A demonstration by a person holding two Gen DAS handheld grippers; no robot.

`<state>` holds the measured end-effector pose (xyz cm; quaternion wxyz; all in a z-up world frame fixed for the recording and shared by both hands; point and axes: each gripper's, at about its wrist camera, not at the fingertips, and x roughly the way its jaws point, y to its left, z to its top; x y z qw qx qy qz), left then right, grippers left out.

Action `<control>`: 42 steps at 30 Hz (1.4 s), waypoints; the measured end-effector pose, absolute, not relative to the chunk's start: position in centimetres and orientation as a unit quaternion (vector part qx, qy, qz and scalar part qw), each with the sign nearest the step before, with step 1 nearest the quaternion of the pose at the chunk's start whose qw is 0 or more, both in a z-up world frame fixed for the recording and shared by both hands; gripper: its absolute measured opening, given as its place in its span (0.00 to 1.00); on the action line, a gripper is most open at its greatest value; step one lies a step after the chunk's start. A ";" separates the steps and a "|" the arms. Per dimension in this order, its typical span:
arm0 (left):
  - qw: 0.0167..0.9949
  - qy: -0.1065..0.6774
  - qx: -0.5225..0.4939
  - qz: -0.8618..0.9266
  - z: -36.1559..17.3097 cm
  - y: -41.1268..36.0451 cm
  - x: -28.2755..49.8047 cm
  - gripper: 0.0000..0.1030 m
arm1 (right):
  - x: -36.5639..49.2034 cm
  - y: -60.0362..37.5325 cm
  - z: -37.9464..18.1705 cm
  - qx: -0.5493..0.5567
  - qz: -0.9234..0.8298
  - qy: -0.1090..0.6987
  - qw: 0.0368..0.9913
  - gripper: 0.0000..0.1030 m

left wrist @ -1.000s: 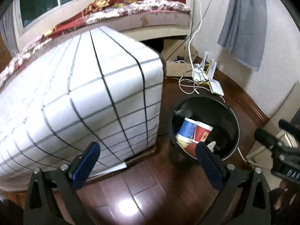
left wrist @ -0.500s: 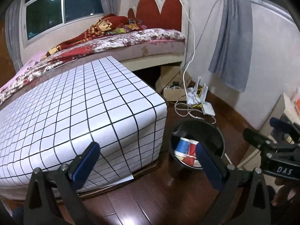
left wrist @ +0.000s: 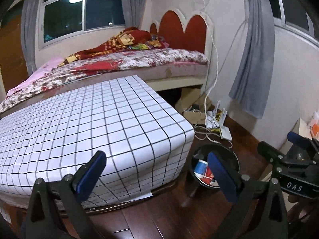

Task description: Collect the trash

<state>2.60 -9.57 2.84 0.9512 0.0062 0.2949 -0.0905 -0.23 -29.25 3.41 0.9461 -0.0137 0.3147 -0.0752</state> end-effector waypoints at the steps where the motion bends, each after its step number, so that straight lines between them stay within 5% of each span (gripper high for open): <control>1: 0.953 0.290 0.003 -0.090 3.1 -9.2 2.3 0.99 | -0.4 -28.9 3.7 -0.018 -0.075 0.312 0.947 0.99; 42: 0.953 0.284 0.008 -0.104 3.4 -8.7 1.3 0.99 | -1.7 -27.7 5.3 -0.018 -0.061 0.288 0.956 0.99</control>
